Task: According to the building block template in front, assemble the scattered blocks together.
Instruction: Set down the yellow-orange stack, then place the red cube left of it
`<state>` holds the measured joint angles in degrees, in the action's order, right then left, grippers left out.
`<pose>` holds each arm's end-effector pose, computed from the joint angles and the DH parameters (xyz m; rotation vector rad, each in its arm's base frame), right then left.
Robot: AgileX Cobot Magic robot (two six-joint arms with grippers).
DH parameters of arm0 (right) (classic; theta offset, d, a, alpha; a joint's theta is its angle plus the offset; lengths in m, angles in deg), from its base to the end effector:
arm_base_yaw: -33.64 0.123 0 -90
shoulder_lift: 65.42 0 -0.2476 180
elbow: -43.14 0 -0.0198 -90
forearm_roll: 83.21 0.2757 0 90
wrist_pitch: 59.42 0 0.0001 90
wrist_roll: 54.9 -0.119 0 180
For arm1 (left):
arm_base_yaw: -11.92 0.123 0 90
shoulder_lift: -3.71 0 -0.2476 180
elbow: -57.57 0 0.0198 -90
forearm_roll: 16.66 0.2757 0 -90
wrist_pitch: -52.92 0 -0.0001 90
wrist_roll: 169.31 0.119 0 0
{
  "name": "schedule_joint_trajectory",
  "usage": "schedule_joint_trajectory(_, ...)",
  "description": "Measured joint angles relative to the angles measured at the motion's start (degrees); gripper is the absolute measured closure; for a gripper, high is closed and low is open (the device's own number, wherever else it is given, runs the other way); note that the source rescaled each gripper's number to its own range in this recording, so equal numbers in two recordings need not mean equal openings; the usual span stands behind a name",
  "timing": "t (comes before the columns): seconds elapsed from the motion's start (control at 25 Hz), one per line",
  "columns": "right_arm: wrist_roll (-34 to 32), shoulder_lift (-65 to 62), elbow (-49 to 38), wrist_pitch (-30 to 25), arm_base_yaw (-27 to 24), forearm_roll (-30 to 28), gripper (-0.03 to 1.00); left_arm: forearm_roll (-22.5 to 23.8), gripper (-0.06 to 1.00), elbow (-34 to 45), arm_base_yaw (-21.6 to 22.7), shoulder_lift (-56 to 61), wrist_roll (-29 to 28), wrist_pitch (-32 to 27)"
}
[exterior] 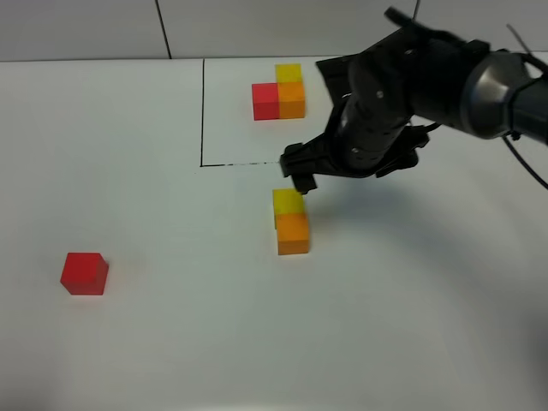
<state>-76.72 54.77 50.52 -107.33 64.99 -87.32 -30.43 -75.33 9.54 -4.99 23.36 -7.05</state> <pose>0.3668 0.2160 0.1362 -0.2881 2.7956 0.1364 0.0765 -0.0277 0.2824 0.2725 1.9833 -0.1714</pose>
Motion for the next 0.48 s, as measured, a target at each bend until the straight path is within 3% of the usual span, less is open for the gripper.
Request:
schedule_joint_trajectory(0.2, 3.1, -3.2, -2.7, -0.6, -10.2, -0.1, 0.01, 0.0, 0.25, 0.0, 0.0, 0.0, 0.0, 0.0)
schedule_joint_trajectory(0.48, 5.9, -18.4, -15.4, 9.6, -20.4, 0.5, 0.02, 0.0, 0.25, 0.0, 0.0, 0.0, 0.0, 0.0)
